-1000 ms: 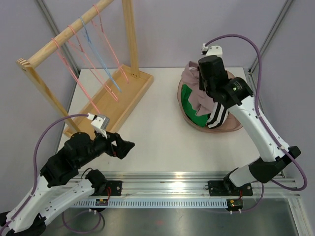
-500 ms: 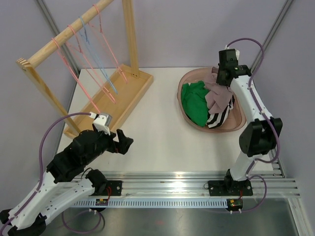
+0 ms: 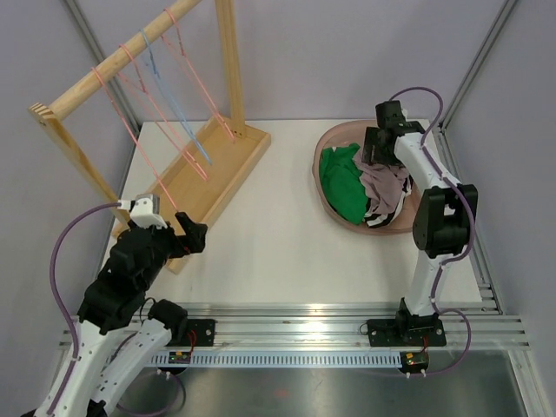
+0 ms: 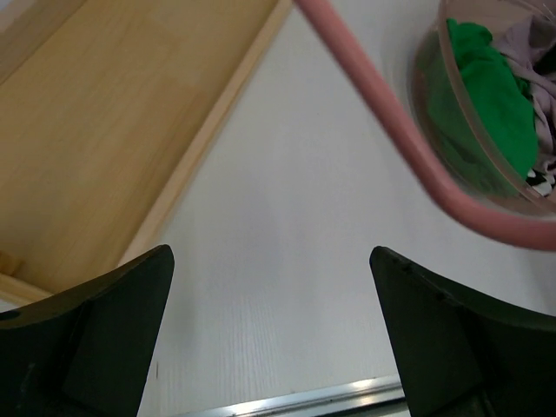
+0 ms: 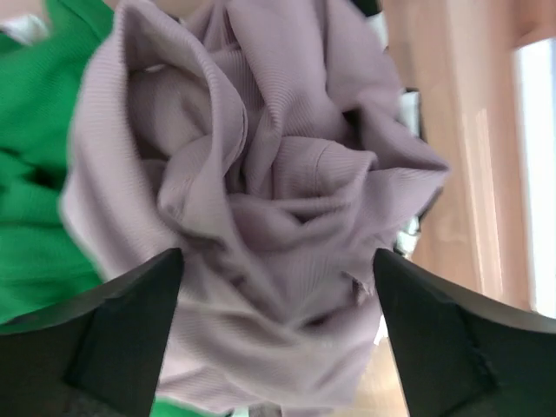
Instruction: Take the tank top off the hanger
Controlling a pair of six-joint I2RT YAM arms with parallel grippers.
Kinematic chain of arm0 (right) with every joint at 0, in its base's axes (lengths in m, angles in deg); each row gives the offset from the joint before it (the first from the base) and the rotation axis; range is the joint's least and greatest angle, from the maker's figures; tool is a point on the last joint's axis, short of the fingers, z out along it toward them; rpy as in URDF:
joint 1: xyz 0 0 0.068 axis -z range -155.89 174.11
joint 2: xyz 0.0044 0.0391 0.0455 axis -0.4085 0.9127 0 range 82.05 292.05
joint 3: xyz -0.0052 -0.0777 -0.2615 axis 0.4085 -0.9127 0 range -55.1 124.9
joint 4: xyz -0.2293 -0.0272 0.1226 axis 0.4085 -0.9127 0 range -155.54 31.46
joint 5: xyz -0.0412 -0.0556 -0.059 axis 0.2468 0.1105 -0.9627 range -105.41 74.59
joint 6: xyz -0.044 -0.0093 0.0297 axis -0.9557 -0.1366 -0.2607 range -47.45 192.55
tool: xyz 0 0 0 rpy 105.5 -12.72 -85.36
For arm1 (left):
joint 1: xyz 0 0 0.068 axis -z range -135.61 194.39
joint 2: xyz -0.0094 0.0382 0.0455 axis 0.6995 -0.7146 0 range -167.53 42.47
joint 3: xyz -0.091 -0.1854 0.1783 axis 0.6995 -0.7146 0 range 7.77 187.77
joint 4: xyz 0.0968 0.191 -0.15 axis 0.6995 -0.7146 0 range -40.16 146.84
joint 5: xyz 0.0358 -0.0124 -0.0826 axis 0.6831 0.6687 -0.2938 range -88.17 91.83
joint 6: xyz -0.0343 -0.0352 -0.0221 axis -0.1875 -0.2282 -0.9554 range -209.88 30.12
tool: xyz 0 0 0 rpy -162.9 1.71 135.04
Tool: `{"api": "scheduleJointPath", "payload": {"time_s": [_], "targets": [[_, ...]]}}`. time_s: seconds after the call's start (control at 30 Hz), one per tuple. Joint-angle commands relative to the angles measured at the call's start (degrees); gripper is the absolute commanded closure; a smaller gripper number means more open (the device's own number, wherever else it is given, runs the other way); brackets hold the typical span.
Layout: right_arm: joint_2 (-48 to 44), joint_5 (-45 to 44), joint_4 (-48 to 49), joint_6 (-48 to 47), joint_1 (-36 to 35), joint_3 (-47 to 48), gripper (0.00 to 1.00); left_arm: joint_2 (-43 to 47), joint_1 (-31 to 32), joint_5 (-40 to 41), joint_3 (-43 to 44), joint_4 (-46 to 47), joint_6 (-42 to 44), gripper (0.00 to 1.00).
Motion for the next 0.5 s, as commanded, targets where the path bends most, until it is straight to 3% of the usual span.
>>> {"api": "scheduleJointPath", "payload": {"time_s": [0.0,0.2,0.47], "targets": [[-8.2,-2.2,-2.7,-0.4,-0.1,5.5,0.01,0.2,-5.2,-1.1,-0.1,3.1,0.8,0.01],[-20.6,1.0,-6.2,1.1,-1.1,3.3,0.01,2.3,-9.3,3.2,-0.1,2.9,1.9,0.01],[-40.7,0.0,-7.4,1.2,-9.2,-10.6,0.01,1.8,-9.3,6.5,1.8,2.3,10.7,0.01]]}}
